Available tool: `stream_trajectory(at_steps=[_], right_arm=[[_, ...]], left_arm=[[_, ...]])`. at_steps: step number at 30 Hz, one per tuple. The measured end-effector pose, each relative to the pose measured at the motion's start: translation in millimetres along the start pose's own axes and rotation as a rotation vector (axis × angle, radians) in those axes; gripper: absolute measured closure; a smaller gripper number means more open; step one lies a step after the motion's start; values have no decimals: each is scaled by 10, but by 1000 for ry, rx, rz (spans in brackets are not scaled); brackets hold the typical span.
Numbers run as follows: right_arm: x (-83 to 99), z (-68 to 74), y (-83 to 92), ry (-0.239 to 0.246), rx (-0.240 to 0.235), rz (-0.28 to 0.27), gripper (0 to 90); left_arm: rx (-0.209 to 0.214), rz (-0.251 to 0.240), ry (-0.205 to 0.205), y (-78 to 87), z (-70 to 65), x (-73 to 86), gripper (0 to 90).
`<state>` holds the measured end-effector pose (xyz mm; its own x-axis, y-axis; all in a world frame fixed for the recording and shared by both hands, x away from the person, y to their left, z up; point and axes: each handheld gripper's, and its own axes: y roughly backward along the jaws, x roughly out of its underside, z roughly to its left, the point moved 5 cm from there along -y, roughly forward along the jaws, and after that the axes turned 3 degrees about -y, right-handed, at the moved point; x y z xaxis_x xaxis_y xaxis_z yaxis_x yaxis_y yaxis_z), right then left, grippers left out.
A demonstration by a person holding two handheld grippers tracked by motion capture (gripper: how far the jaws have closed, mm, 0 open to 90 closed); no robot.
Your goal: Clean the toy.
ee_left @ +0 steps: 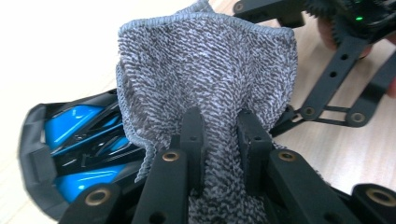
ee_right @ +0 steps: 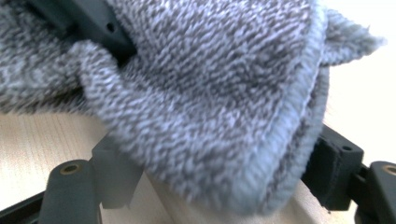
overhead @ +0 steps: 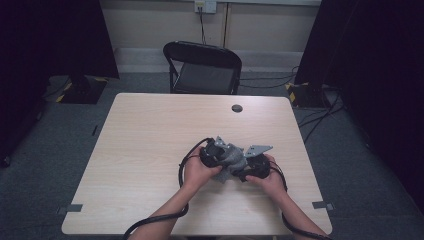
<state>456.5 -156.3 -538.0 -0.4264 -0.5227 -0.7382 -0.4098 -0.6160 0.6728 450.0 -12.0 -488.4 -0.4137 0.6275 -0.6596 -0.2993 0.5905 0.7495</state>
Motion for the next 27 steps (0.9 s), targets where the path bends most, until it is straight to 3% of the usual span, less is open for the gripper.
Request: stream_trajectory(at_steps=[11, 19, 20, 23, 27], right_arm=[[0, 0, 0, 0, 0, 0, 239], [0, 0, 0, -1, 0, 0, 239], [0, 0, 0, -1, 0, 0, 239], [1, 0, 0, 0, 0, 1, 239], [0, 0, 0, 0, 0, 0, 239]], left_arm=[[-85, 13, 30, 62, 219, 2, 754], [-99, 15, 47, 69, 308, 16, 754], [-102, 13, 67, 76, 347, 17, 754], [-109, 19, 77, 90, 410, 24, 754], [-135, 24, 81, 119, 477, 36, 754]])
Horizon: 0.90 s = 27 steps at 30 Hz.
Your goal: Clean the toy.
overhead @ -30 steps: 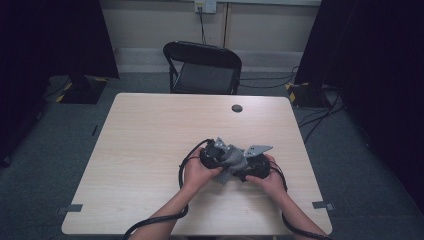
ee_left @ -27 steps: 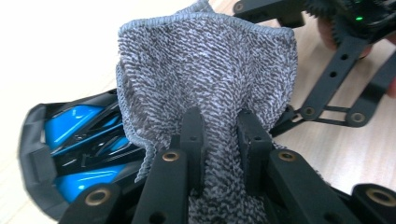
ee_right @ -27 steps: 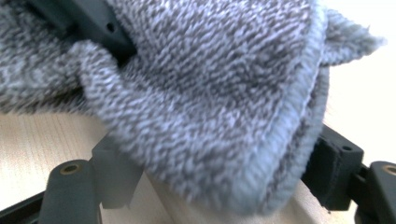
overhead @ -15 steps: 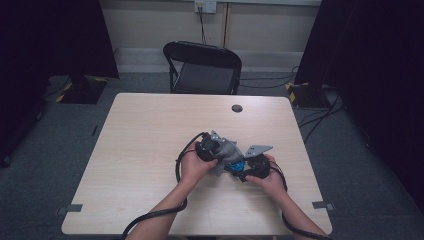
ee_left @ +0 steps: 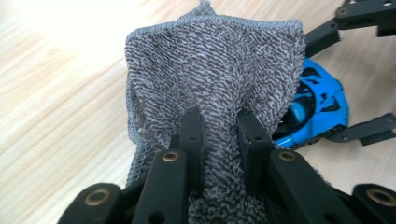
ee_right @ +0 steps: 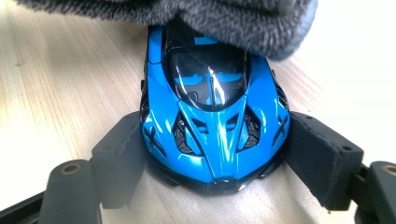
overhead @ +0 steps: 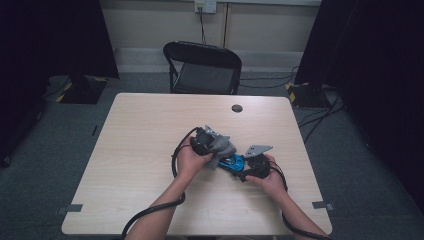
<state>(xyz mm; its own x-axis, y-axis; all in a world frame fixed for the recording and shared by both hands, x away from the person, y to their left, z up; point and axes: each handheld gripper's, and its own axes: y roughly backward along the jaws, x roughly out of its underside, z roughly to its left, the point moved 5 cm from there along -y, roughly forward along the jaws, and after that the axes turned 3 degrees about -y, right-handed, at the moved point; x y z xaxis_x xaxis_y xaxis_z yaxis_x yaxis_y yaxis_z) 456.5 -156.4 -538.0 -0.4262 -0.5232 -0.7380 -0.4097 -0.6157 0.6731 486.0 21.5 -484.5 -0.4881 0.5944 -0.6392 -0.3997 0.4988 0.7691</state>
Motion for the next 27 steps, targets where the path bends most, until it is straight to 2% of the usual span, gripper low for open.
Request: stream_trajectory(at_steps=[6, 10, 14, 17, 27], right_arm=[[0, 0, 0, -1, 0, 0, 239], [0, 1, 0, -1, 0, 0, 239], [0, 1, 0, -2, 1, 0, 239], [0, 1, 0, -2, 1, 0, 239], [1, 1, 1, -3, 2, -1, 239]], left_arm=[[-8, -5, 15, 18, 53, 31, 754], [-58, 6, 2, 46, 122, 54, 755], [-47, -5, 59, 73, 245, 110, 755], [-39, -18, 86, 81, 309, 146, 755], [-62, -24, 141, 151, 495, 252, 757]])
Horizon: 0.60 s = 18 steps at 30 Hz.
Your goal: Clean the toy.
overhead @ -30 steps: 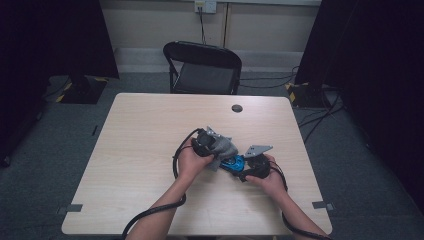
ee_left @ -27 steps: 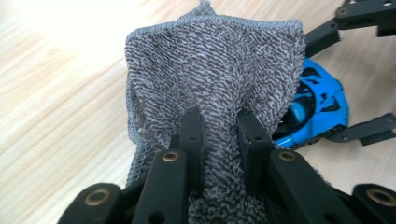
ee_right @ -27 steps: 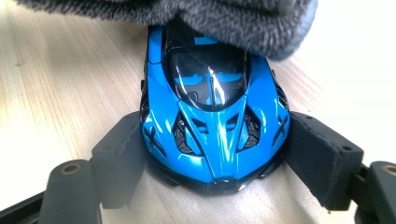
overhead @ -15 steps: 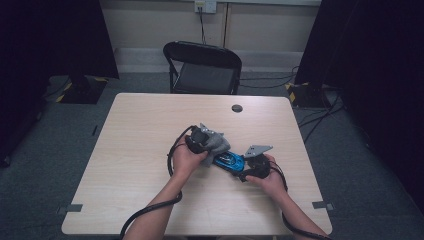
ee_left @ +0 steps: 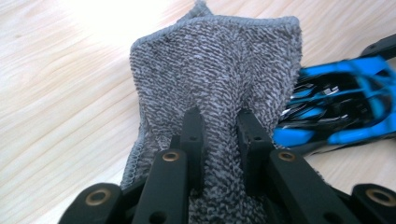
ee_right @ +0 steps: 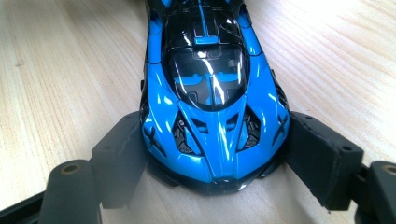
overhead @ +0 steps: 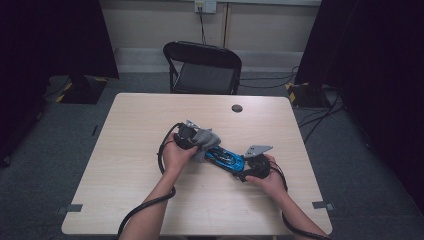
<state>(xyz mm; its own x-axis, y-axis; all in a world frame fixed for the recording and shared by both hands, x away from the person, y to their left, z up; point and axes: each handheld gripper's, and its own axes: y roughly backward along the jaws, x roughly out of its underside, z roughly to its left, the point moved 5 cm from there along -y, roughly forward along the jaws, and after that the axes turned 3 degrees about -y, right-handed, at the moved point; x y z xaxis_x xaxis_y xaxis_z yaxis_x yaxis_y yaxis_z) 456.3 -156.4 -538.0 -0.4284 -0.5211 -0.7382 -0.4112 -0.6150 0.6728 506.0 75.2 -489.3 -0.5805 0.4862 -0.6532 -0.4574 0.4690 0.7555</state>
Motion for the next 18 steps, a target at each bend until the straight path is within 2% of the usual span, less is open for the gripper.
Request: stream_trajectory(at_steps=[3, 9, 13, 14, 18], right_arm=[[0, 0, 0, 0, 0, 0, 239], [0, 0, 0, 0, 0, 0, 239], [0, 0, 0, 0, 0, 0, 239], [0, 0, 0, 0, 0, 0, 239], [0, 0, 0, -1, 0, 0, 239]], left_arm=[[-6, -12, 25, 55, 73, 29, 757], [-6, -57, -1, 247, 59, -24, 757], [20, -94, -17, 338, -31, -106, 757], [34, -107, -36, 381, -106, -164, 757], [73, -127, -61, 386, -263, -253, 757]])
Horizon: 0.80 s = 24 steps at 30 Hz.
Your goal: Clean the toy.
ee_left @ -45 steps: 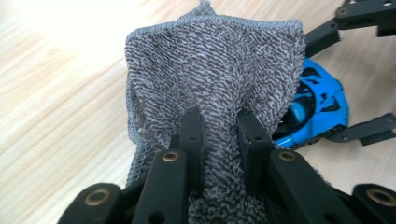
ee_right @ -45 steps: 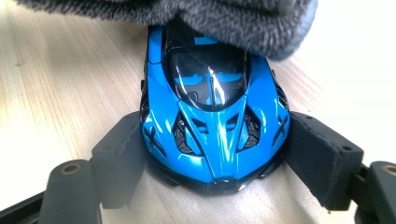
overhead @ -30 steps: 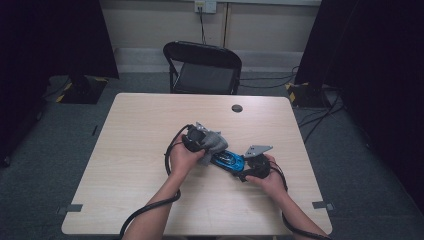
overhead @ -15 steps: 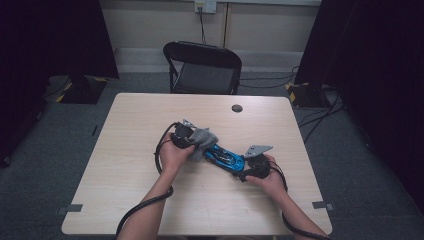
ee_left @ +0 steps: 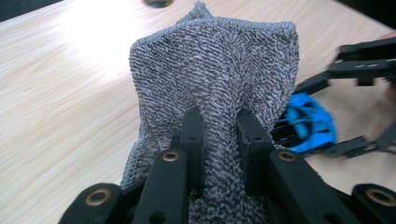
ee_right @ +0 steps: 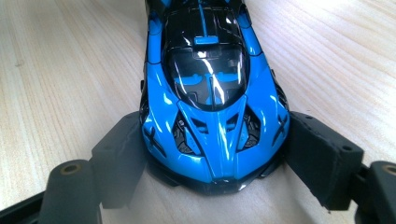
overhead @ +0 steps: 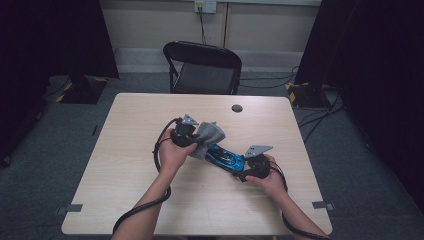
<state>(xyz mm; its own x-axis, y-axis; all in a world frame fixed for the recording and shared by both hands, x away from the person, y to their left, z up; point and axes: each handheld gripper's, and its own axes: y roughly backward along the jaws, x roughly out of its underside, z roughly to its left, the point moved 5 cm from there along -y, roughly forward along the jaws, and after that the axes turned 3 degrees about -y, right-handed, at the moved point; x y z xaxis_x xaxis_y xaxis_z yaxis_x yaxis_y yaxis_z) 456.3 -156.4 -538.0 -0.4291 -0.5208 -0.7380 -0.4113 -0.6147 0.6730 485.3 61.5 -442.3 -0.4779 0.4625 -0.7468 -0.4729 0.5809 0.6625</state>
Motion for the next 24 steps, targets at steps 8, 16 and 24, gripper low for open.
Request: stream_trajectory(at_steps=[8, 16, 24], right_arm=[[0, 0, 0, 0, 0, 0, 239], [0, -1, 0, 1, 1, -1, 239], [0, -1, 0, 0, 2, -1, 239]], left_arm=[[72, 3, -43, -186, -291, -76, 757], [137, 28, -84, -436, -596, -104, 757], [166, 68, -113, -661, -799, -38, 756]])
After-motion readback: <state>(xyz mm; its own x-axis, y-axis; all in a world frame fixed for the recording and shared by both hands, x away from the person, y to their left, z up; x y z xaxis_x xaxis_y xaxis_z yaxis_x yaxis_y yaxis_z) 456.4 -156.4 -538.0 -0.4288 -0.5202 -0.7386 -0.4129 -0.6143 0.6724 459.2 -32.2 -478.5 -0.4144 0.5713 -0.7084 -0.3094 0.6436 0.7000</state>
